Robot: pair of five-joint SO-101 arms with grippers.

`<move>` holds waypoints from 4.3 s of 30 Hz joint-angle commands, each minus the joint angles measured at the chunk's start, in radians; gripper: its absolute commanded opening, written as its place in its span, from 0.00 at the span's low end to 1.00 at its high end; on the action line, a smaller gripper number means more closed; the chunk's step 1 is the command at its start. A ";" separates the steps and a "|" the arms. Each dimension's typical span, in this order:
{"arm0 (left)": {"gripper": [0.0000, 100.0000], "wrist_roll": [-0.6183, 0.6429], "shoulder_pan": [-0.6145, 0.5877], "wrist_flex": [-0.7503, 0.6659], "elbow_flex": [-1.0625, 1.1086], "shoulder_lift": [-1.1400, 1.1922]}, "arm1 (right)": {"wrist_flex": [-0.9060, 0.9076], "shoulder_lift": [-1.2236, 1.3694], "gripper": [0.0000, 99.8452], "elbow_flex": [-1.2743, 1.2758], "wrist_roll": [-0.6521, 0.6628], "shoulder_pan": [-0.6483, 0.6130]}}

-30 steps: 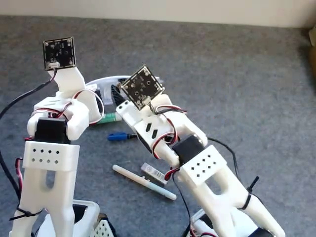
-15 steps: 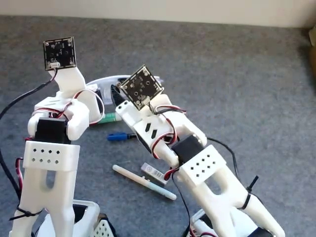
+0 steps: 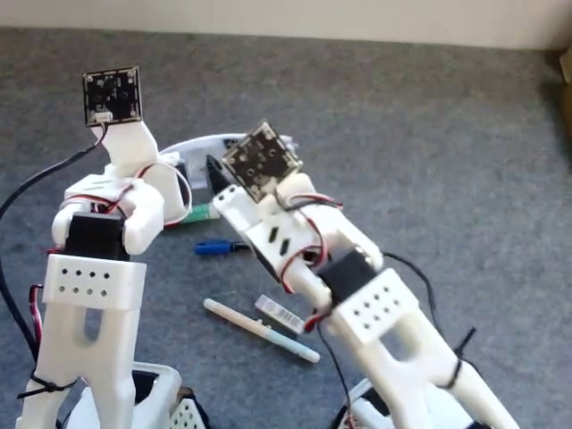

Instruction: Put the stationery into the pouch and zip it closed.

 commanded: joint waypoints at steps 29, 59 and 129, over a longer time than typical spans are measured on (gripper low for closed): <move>0.01 0.014 0.007 0.000 0.021 0.016 | 0.674 -0.217 0.09 -0.278 0.000 -0.004; 0.01 0.014 -0.038 -0.003 0.015 0.016 | 0.380 -0.208 0.10 0.265 0.000 -0.306; 0.01 0.014 -0.036 -0.005 0.016 0.016 | 0.108 0.638 0.00 0.156 0.006 -0.323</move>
